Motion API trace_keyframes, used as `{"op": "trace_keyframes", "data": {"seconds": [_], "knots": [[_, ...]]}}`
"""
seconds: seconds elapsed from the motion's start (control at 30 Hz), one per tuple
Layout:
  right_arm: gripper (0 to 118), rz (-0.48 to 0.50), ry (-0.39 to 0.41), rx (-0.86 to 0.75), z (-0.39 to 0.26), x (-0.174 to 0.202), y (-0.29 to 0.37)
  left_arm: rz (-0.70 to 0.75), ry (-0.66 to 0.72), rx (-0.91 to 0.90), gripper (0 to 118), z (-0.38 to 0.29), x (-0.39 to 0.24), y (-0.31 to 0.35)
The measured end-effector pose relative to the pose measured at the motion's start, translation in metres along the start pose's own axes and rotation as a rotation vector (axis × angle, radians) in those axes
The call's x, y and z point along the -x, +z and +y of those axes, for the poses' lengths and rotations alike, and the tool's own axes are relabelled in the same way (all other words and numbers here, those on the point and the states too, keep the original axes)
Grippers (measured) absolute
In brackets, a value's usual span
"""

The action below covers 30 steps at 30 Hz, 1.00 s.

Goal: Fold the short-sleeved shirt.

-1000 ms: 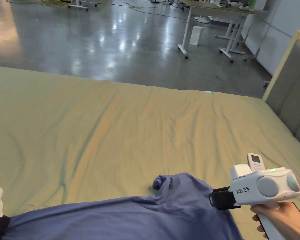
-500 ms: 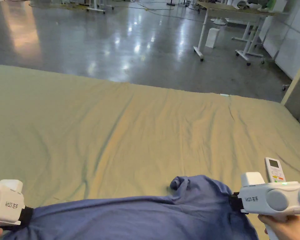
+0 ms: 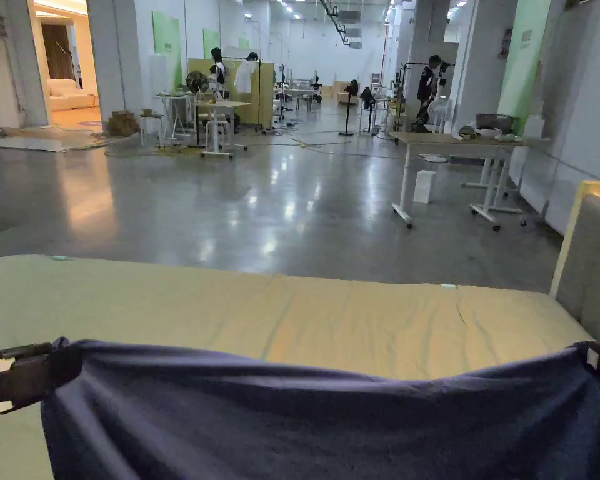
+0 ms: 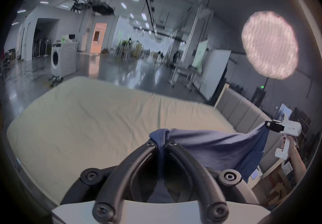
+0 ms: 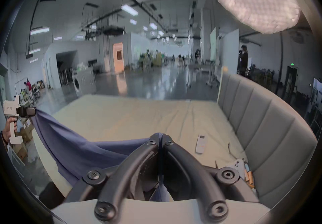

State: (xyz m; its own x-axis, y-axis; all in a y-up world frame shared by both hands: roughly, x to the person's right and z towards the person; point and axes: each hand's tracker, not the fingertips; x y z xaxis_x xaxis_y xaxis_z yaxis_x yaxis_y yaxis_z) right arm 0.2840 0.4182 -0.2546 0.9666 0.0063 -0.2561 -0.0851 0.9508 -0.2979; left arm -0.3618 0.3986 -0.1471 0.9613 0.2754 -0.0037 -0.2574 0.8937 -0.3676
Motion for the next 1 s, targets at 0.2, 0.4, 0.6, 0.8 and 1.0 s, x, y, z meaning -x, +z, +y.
{"op": "trace_keyframes", "data": {"seconds": [0.2,0.4,0.6,0.8,1.0], "knots": [[2,-0.002,-0.030,-0.179,0.068,-0.005,0.069,-0.047,-0.016,-0.146,7,0.067,-0.016,0.063],[2,-0.073,-0.003,-0.283,0.134,-0.011,0.106,-0.017,-0.042,-0.247,7,0.132,-0.031,0.098],[2,-0.116,-0.034,-0.348,0.183,-0.004,0.130,-0.009,-0.087,-0.302,7,0.178,-0.042,0.108],[2,-0.141,-0.002,-0.382,0.199,0.005,0.133,-0.003,-0.102,-0.319,7,0.193,-0.060,0.106],[2,-0.150,-0.013,-0.361,0.200,0.012,0.131,0.005,-0.117,-0.313,7,0.199,-0.060,0.096]]}}
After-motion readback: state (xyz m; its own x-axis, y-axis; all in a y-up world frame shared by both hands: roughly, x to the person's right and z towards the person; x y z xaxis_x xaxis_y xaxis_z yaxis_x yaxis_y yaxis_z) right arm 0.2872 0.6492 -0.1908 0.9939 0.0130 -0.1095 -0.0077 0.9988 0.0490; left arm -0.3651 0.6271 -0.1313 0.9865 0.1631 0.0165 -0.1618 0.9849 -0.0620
